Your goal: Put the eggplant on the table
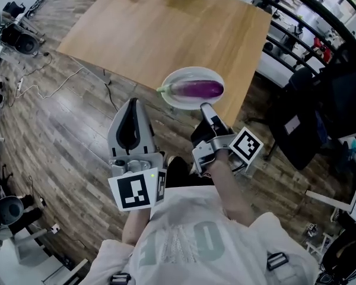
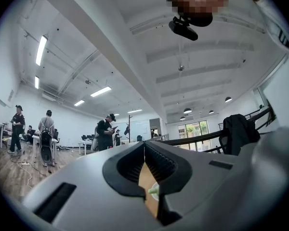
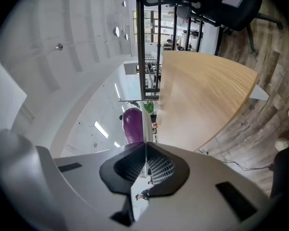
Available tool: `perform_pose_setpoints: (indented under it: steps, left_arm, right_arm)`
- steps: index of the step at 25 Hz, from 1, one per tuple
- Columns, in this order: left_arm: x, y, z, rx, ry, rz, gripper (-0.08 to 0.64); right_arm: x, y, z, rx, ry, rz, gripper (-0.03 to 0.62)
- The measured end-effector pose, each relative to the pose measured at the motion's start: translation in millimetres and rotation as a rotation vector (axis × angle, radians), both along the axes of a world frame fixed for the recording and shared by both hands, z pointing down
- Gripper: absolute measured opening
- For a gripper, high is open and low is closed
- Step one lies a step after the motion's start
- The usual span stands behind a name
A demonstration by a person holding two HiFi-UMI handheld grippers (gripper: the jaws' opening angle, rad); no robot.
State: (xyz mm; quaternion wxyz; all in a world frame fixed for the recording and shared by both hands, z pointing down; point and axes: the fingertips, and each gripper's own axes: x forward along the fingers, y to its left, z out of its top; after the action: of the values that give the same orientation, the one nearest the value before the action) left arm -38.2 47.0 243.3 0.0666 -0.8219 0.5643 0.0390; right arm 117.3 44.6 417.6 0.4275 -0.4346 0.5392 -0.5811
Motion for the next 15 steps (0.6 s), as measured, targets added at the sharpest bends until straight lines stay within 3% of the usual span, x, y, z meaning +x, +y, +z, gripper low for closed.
perform_pose_setpoints:
  steps: [6, 15]
  left_arm:
    - [-13.6, -21.6, 4.0, -0.007, 0.022, -0.01, 0.009]
    - [-17.1, -92.0, 3.0, 0.013, 0.057, 0.041, 0.01]
  right_arm:
    - [-16.4, -20.2, -1.4, 0.006, 0.011, -0.028, 0.025]
    - [-22.4, -68.8, 1.1, -0.021, 0.019, -0.006, 0.025]
